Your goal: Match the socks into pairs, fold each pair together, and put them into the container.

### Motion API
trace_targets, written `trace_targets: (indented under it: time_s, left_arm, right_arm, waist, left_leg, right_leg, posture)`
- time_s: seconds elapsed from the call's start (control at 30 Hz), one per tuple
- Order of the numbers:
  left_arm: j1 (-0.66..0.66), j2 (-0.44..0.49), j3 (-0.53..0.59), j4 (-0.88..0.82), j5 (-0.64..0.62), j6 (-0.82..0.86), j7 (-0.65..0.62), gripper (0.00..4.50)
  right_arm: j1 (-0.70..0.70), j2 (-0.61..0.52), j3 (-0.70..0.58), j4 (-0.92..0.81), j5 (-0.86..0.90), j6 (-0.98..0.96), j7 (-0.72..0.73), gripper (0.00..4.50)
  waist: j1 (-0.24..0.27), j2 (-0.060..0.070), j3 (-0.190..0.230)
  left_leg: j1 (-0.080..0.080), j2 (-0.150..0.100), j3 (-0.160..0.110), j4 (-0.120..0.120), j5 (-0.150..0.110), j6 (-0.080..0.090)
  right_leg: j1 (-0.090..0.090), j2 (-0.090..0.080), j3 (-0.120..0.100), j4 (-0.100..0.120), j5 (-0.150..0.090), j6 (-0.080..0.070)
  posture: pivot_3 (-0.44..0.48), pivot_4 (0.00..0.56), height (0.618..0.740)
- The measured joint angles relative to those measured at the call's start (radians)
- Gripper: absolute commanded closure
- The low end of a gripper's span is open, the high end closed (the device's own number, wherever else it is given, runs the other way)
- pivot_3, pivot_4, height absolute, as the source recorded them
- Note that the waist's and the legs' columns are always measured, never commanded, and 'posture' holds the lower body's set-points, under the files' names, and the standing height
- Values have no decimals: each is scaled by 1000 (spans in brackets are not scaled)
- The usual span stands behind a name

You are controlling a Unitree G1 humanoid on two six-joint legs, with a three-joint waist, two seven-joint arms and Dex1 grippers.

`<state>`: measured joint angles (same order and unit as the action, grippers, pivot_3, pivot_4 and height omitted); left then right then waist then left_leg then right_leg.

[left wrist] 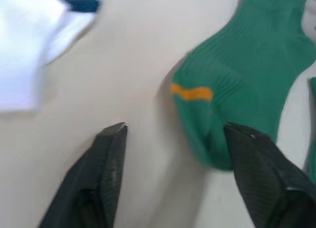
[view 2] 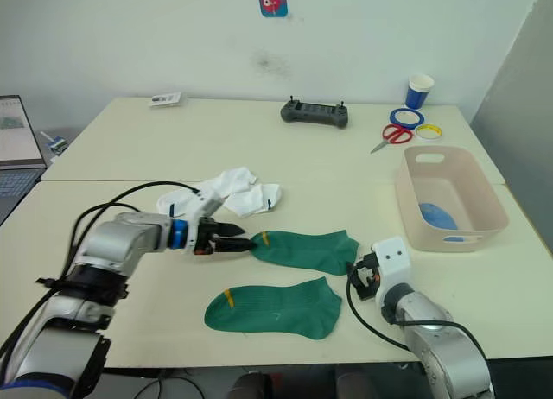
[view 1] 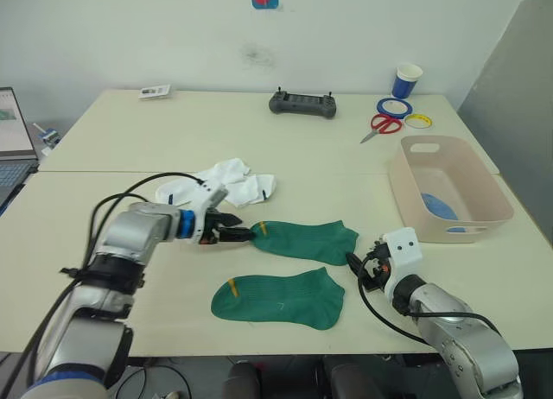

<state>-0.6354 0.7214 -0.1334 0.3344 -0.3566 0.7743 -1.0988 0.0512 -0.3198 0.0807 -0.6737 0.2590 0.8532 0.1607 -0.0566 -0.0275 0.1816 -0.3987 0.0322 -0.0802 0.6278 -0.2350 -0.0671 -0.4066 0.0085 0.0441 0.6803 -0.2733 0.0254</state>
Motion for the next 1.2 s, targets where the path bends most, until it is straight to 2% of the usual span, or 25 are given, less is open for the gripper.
trace_targets:
  time_s: [0.17,0.37,0.47,0.7,0.87,0.9,1.0,1.2]
  left_arm:
    - [96,-63,166,-120,-121,183,103,27]
    - [157,-183,252,-243,-187,285,268,27]
    - [158,-231,254,-252,-177,266,337,620]
    - [157,-245,193,-245,-150,221,352,2681]
    - [161,-254,160,-244,-151,225,344,4282]
    - [161,-255,158,-244,-152,225,344,4484]
    - [163,-254,157,-244,-152,223,343,4500]
    - [172,-256,159,-245,-153,210,343,4500]
  right_arm:
    - [-7,-22,2,-44,8,-53,59,0]
    - [-41,-24,1,-55,8,-62,80,0]
    - [-65,-19,0,-45,8,-58,80,0]
    - [-91,-5,-9,21,8,-37,76,0]
    - [-116,20,-26,128,8,-51,79,0]
    - [-122,34,-30,155,8,-56,78,0]
    - [-132,62,-48,213,11,-63,78,595]
    - [-133,66,-54,228,11,-86,95,2791]
  waist:
    - [6,0,0]
    - [9,0,0]
    - [12,0,0]
    - [20,0,0]
    - [22,0,0]
    - [22,0,0]
    - [22,0,0]
    - [22,0,0]
  left_leg:
    - [-1,-1,0,1,0,0]
    - [0,-1,0,1,0,0]
    - [1,-1,0,1,0,0]
    - [0,-1,0,1,0,0]
    - [1,-1,0,1,0,0]
    - [1,-1,0,1,0,0]
    - [0,-1,0,1,0,0]
    - [1,-1,0,1,0,0]
  right_leg:
    - [0,-1,0,0,0,0]
    - [1,-1,0,0,0,0]
    - [1,-1,0,1,0,0]
    - [1,-1,0,0,1,0]
    - [1,-1,0,0,1,0]
    - [1,-1,0,0,1,0]
    - [1,-1,0,0,1,0]
    - [1,-1,0,0,1,0]
  posture:
    - [0,150,740]
    - [0,150,740]
    - [0,150,740]
    - [0,150,740]
    - [0,150,740]
    - [0,150,740]
    - [0,150,740]
    - [0,150,740]
